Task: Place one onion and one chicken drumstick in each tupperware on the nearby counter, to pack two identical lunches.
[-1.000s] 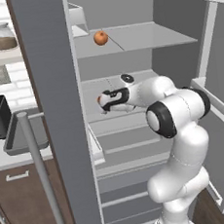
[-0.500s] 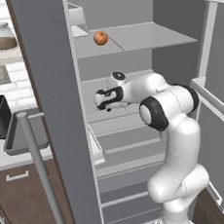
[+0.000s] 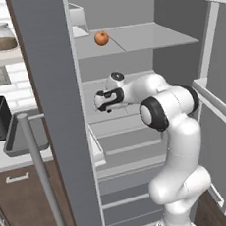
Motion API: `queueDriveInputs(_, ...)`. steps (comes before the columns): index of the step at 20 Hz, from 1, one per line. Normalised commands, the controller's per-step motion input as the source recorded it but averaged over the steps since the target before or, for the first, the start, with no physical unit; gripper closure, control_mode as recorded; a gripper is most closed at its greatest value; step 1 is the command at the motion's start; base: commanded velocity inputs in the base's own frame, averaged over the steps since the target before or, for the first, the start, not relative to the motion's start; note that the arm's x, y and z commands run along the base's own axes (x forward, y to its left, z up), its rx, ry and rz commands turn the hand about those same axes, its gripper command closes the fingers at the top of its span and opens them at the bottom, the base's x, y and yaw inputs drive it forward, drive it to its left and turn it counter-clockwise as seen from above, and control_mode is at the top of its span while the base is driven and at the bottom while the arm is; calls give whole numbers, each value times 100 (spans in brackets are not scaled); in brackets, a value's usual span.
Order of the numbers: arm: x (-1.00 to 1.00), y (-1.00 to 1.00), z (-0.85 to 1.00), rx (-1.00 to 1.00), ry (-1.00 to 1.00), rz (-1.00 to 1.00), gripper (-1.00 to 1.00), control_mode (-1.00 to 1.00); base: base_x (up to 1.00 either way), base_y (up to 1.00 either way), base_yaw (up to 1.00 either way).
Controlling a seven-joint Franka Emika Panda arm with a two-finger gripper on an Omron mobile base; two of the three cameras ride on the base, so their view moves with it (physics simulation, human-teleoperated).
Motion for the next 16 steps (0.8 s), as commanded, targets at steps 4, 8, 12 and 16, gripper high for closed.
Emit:
queueDriveInputs(4,-82,-13,-1,0,-4,0,100,-100,0,0,0)
queueDriveInputs(8,-98,-4,55,0,3,-2,100,-100,0,0,0)
queueDriveInputs(12,-96,-26,80,0,9,0,100,-100,0,0,0)
queueDriveInputs(16,-100,-40,82,0,9,0,100,-100,0,0,0)
